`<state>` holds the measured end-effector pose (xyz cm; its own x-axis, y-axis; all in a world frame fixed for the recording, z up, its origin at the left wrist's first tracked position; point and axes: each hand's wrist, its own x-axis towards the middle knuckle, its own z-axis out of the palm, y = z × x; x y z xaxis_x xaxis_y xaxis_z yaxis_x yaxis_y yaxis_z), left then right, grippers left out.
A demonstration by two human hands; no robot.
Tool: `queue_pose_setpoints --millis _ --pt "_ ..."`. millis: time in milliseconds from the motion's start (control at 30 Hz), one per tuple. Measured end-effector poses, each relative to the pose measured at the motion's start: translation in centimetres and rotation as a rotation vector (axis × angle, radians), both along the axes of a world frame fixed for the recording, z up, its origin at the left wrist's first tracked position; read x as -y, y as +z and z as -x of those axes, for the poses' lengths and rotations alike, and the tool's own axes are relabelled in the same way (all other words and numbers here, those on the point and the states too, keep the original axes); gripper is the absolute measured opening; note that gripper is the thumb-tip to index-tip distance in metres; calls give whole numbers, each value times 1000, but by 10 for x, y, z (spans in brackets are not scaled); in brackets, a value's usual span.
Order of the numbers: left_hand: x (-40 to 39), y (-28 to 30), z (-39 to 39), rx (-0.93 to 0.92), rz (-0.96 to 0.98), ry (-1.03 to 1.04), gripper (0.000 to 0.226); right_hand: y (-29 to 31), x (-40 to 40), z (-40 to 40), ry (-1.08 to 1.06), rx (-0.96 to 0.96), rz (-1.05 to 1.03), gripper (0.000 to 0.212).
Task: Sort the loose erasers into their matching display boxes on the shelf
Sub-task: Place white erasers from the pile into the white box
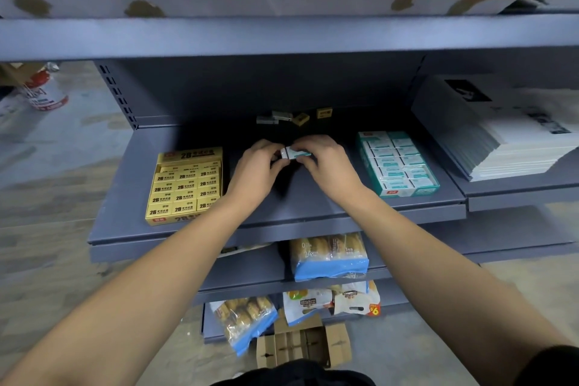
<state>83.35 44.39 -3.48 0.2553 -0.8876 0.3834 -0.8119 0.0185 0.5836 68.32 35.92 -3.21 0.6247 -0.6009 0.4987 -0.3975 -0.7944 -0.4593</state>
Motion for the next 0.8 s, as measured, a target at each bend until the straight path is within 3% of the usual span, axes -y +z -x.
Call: queue_pose_setpoints --millis 200,500,800 --pt "19 -3 29 3 -13 -9 45 5 9 41 -125 12 39 21" --pt "50 -2 111 -17 -66 -191 38 4 19 162 -445 -63 -86 25" --pt "63 -2 138 -13 -63 -243 35 -3 27 200 -515 -137 -119 24"
